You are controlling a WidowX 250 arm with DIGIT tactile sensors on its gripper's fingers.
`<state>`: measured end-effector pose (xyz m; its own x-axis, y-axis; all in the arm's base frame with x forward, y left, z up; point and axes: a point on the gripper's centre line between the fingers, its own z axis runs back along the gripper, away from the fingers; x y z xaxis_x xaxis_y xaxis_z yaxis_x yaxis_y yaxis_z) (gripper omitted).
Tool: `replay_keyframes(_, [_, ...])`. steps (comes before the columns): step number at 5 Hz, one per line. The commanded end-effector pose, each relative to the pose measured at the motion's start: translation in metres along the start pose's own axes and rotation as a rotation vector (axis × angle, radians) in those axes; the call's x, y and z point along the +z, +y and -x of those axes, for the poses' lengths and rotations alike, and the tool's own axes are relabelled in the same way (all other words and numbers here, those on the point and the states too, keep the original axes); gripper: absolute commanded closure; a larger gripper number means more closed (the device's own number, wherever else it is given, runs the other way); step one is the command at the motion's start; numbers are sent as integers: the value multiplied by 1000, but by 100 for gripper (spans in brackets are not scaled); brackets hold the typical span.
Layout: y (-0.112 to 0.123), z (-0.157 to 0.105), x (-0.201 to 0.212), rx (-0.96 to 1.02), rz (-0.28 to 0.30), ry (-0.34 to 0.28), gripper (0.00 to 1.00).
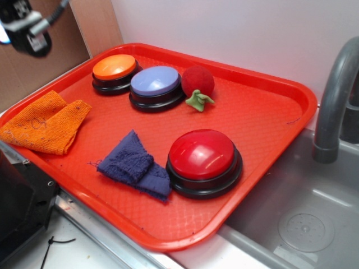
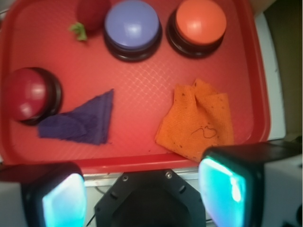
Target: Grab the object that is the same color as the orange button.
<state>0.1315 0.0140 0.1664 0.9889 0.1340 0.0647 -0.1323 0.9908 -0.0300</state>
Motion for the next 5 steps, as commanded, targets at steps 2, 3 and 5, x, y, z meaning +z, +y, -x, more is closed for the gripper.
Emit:
replay_keyframes(2, [53, -7, -67, 189, -147, 67, 0])
replay_keyframes(3, [68, -1, -77, 259, -207, 89, 0])
replay_keyframes(5, [81, -3, -109, 352, -277, 165, 0])
